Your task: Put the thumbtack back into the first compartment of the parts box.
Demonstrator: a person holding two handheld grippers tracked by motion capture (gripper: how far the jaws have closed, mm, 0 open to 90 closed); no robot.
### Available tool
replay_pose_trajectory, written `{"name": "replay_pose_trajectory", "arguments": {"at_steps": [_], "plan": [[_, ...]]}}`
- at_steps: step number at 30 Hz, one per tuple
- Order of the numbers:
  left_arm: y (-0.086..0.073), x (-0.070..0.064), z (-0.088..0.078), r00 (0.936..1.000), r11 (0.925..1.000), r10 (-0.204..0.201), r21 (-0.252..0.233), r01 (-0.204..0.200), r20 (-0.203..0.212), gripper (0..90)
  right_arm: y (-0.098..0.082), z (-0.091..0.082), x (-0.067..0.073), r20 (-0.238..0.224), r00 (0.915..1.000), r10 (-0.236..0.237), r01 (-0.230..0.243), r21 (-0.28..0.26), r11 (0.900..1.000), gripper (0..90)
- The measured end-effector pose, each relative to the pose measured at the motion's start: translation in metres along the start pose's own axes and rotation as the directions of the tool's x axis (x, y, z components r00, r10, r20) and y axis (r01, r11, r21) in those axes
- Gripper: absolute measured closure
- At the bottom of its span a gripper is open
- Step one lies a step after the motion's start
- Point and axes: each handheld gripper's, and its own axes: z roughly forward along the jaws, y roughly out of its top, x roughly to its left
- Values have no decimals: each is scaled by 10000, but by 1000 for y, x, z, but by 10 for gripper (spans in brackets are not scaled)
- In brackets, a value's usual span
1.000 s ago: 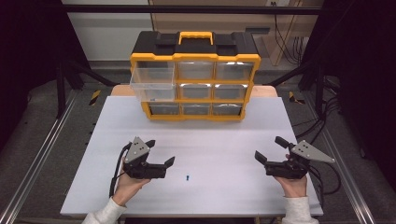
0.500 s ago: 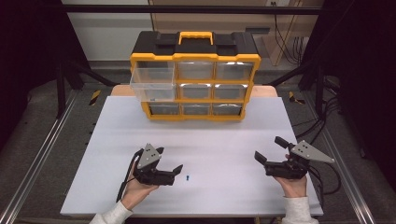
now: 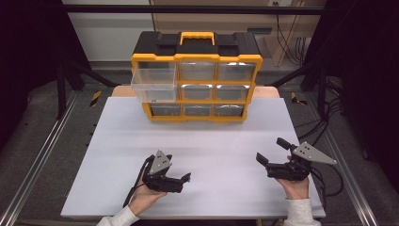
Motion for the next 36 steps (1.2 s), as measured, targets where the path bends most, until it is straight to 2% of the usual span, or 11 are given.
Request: {"name": "replay_pose_trajectory", "arguments": {"at_steps": [13, 23, 36], "plan": [[-9, -10, 18, 9998, 9958, -191, 898, 187, 37, 166, 0, 1, 0, -18, 10000, 7, -7, -13, 10000, 5], [-16, -17, 30, 9992, 9883, -393, 1475, 396, -55, 330, 0, 0, 0, -21, 10000, 5, -5, 1, 10000, 5], [-18, -21, 36, 9984, 9813, -538, 1841, 562, -178, 563, 0, 0, 0, -14, 10000, 6, -6, 1, 10000, 5]]}}
